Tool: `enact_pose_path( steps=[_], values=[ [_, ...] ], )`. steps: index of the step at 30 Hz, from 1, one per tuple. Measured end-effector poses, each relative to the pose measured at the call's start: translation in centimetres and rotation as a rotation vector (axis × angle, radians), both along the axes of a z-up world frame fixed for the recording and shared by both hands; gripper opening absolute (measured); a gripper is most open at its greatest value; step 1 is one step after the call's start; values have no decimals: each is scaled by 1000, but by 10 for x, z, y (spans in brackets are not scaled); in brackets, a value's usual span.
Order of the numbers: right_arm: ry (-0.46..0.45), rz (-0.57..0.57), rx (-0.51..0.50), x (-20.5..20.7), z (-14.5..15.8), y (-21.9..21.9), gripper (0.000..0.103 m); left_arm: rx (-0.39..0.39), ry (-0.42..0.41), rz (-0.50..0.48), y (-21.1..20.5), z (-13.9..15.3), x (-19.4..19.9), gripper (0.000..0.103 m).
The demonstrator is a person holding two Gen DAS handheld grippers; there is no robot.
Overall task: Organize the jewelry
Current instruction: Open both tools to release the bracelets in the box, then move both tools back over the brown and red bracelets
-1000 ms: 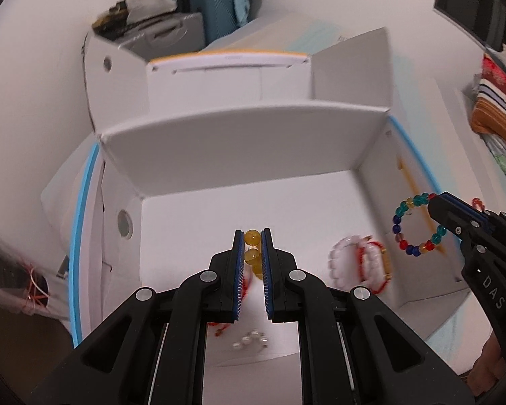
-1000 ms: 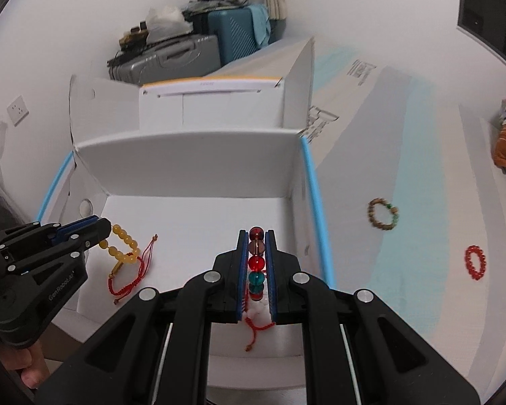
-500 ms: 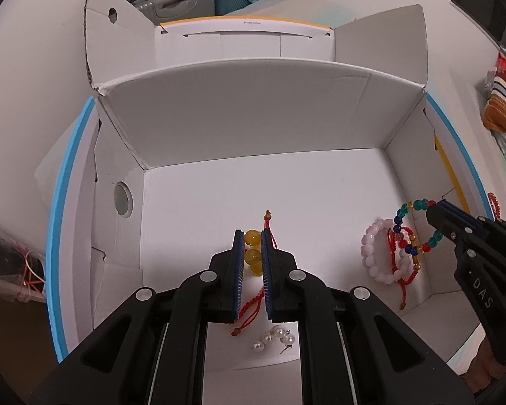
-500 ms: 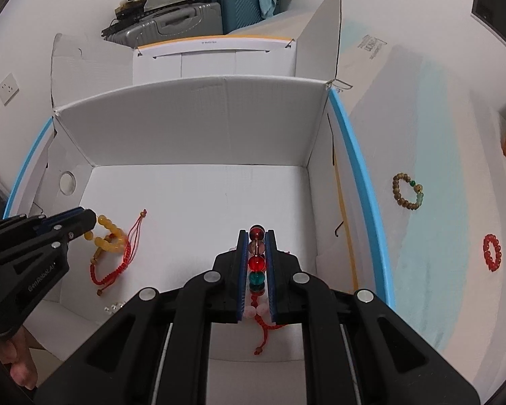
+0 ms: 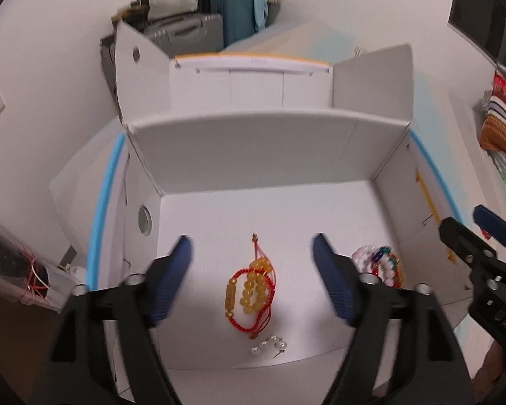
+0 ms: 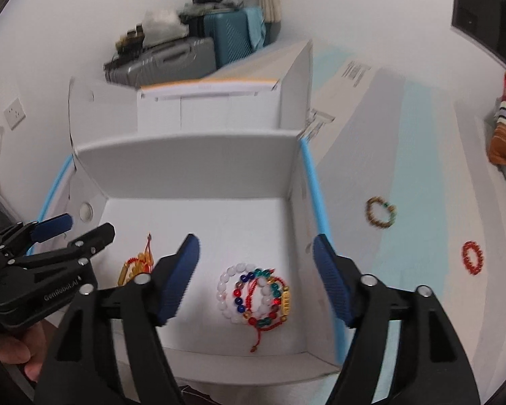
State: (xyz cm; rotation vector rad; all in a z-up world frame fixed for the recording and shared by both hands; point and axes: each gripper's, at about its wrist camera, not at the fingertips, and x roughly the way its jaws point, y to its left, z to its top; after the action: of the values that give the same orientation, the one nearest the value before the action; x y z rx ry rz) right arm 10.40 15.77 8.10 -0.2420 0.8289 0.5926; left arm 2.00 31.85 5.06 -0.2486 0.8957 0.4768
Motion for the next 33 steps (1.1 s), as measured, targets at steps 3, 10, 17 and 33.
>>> enact_pose_path(
  steps=[3,10,17,33],
  values=[
    [-51,-26,0,-3,17,-16,86,1,-47,-8,-8,13,0,91],
    [-110,-104,14,-3,46,-72,95,14,-88,-77,-45,31,17,97],
    [-128,-196,1,9,55,-139,95,39,-114,-187,-111,42,49,97],
    [-59,-384,8,64,26,-269,95,31,-107,-383,-238,30,124,97]
  ],
)
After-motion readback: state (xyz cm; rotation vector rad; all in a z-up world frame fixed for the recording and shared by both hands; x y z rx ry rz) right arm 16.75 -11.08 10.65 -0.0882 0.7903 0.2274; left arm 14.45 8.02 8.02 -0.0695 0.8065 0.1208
